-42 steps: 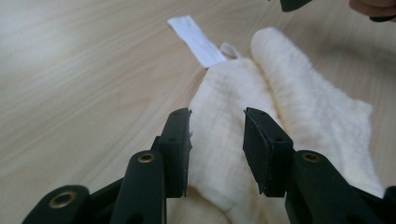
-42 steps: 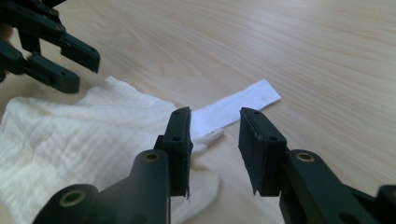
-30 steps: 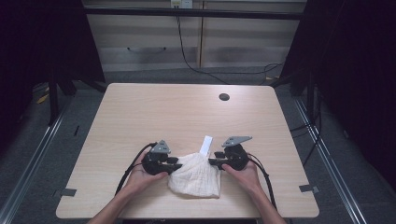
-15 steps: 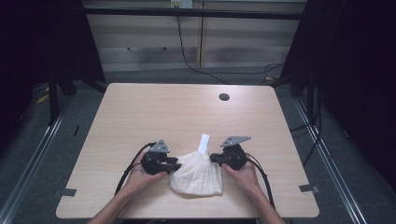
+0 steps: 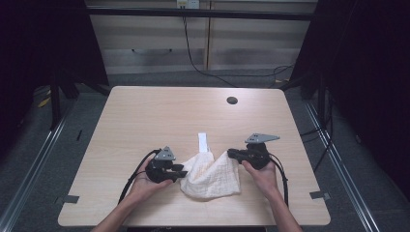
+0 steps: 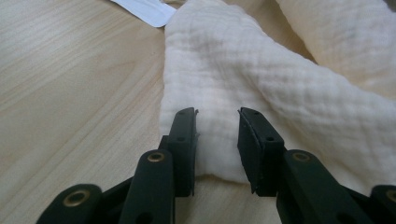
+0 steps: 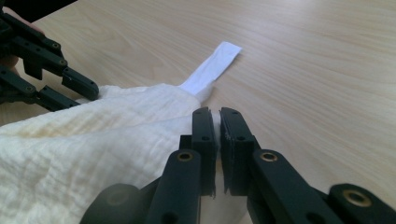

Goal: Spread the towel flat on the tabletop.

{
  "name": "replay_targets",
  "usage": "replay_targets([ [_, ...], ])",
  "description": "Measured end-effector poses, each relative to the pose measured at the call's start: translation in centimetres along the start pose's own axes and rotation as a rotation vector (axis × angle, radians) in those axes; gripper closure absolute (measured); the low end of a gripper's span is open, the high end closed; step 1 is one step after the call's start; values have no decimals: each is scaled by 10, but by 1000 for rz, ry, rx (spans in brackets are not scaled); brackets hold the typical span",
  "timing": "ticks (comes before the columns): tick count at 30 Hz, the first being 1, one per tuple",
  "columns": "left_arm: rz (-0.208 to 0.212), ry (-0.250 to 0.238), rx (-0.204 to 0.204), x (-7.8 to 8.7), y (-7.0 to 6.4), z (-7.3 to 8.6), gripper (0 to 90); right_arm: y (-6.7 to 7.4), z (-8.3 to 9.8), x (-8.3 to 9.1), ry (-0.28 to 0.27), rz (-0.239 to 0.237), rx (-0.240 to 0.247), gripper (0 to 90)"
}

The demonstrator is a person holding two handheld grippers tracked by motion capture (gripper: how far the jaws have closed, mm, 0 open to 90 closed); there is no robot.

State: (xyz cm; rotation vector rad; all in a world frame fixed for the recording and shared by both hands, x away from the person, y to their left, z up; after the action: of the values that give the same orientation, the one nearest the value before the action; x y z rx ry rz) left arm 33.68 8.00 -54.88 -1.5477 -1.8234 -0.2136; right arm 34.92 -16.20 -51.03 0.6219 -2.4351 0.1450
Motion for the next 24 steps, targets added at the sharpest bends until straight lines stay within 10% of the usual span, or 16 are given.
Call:
replay_targets([
  [15, -50, 10, 51, 15, 11, 6, 670, -29, 2, 15, -23, 81, -52, 850],
  [24, -74, -4, 65, 23, 7, 15, 668, -51, 30, 16, 78, 155, -72, 849],
])
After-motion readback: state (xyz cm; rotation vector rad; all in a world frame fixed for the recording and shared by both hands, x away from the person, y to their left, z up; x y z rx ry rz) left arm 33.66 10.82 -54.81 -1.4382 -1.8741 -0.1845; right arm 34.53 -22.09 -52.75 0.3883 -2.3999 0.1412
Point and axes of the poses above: each handheld gripper's, and its own axes: x roughly backward along the jaws, z roughly out of its underside, y roughly to its left, the point moved 7 cm from there along -x, roughly forward along the jaws, and after that the axes turned 15 degrees about z, right-handed, at the moved point
